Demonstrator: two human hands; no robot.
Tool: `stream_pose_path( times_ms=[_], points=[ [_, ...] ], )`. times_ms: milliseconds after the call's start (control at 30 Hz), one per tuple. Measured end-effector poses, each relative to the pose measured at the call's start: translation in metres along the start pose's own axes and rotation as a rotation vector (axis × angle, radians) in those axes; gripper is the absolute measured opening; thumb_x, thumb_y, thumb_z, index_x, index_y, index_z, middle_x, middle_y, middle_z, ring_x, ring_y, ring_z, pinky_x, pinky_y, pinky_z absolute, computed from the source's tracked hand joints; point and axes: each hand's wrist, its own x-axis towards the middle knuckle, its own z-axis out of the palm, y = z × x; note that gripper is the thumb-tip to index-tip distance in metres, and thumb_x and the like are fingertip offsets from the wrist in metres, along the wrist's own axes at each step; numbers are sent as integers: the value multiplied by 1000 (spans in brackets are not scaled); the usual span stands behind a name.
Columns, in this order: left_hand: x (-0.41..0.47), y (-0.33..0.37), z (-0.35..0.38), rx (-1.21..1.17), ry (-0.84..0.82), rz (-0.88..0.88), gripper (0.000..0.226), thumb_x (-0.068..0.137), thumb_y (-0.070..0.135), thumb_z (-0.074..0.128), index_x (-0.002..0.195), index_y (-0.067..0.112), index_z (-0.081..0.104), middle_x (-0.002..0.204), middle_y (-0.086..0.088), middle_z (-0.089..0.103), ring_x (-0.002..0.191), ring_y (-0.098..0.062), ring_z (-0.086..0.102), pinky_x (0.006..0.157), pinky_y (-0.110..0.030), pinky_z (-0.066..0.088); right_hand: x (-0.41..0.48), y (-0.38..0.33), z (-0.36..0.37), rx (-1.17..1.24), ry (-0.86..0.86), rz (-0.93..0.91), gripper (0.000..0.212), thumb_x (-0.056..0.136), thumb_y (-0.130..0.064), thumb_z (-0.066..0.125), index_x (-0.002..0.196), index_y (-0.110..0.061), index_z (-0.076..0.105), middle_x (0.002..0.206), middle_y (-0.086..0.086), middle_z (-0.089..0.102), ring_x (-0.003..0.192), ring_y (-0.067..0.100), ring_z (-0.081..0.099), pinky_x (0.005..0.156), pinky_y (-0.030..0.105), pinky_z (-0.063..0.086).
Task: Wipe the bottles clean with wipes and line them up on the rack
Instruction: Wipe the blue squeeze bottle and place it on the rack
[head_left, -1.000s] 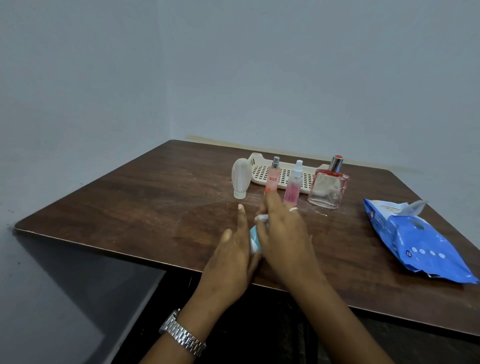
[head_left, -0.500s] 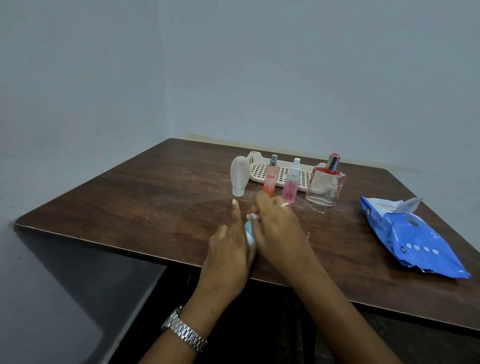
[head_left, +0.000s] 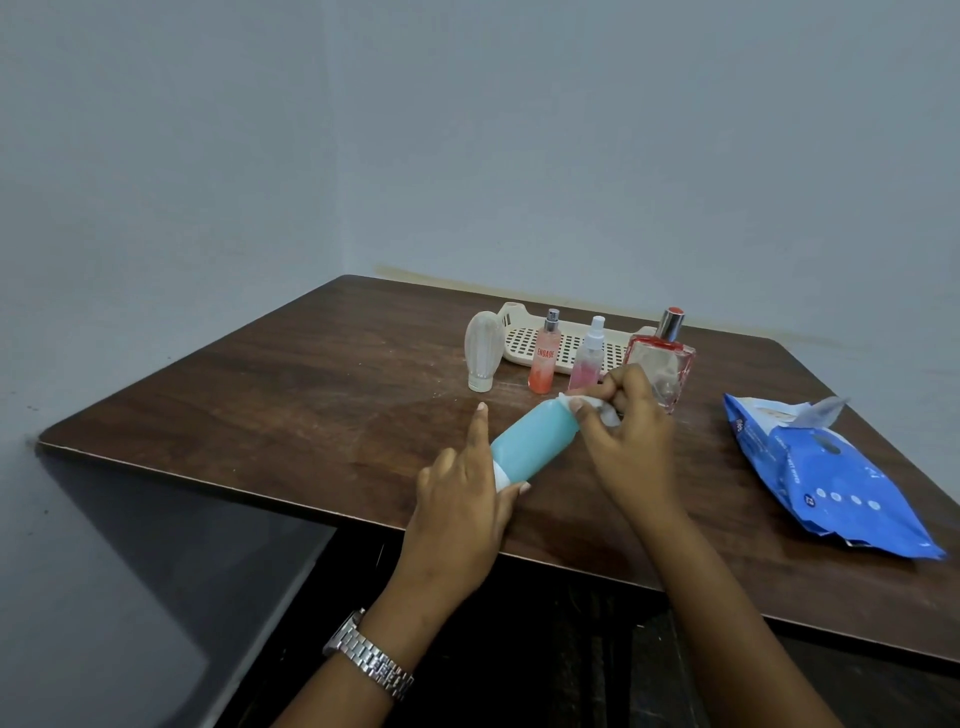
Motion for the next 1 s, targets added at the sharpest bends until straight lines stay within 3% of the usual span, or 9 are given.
stream_pose_path(
  times_ms=[67, 333, 433, 533, 600, 667, 767, 900, 1000],
  points=[
    [0, 0, -1, -35, 6, -15, 79, 96, 43, 47, 153, 18, -2, 128, -2, 50, 116, -17, 42, 98, -31, 29, -2, 4, 2, 81, 17, 96, 24, 83, -8, 65, 80, -17, 43, 77, -6, 65, 77, 12, 65, 66, 34, 54],
    [0, -5, 0, -135, 48, 51, 66, 96, 41, 47, 151, 26, 13, 131, -1, 52, 113, -17, 47, 97, -33, 32, -14, 0, 9, 477, 80, 308, 29, 83, -1, 66, 76, -19, 44, 77, 1, 66, 77, 13, 64, 68, 25, 53],
    [0, -6, -3, -210, 59, 79, 58, 97, 41, 45, 146, 31, 18, 129, 3, 52, 110, -16, 50, 99, -39, 37, -21, -2, 13, 535, 78, 295, 31, 81, 2, 68, 76, -18, 44, 70, -6, 66, 73, 8, 65, 66, 22, 52],
    [0, -6, -4, -259, 55, 76, 51, 96, 48, 40, 141, 36, 19, 127, 7, 53, 110, -17, 53, 98, -42, 38, -30, -3, 22, 584, 65, 282, 34, 79, 4, 69, 75, -17, 42, 76, 2, 69, 78, 14, 68, 68, 26, 52],
    [1, -7, -5, -281, 31, 72, 53, 92, 56, 35, 138, 39, 16, 126, 8, 53, 109, -17, 55, 98, -43, 39, -35, -5, 26, 602, 76, 259, 34, 78, 4, 69, 75, -16, 42, 80, 9, 69, 83, 19, 70, 72, 32, 54],
    [2, -8, -7, -332, -15, 59, 59, 88, 67, 35, 137, 40, 16, 124, 11, 53, 108, -16, 56, 98, -46, 40, -39, -8, 28, 598, 93, 217, 34, 78, 5, 69, 75, -14, 42, 78, 3, 70, 85, 19, 70, 71, 31, 55],
    [5, -5, -13, -439, -80, 8, 61, 75, 76, 31, 128, 51, 16, 115, 24, 52, 105, -12, 58, 101, -49, 39, -44, -13, 28, 540, 91, 140, 32, 79, 4, 69, 75, -13, 42, 79, 1, 72, 89, 14, 70, 70, 26, 56],
    [12, -3, -15, -534, -158, -55, 51, 69, 79, 30, 116, 60, 21, 102, 44, 51, 103, 6, 56, 110, -46, 31, -49, -12, 28, 450, 91, 74, 32, 79, 5, 69, 75, -13, 43, 77, 2, 71, 92, 11, 69, 71, 31, 57],
    [18, -7, -11, -657, -241, -49, 50, 75, 78, 33, 121, 59, 24, 125, 31, 50, 115, 6, 51, 113, -43, 30, -49, -11, 24, 349, 114, 0, 32, 79, 2, 70, 75, -15, 44, 81, -1, 71, 92, 7, 69, 69, 33, 57]
  ],
)
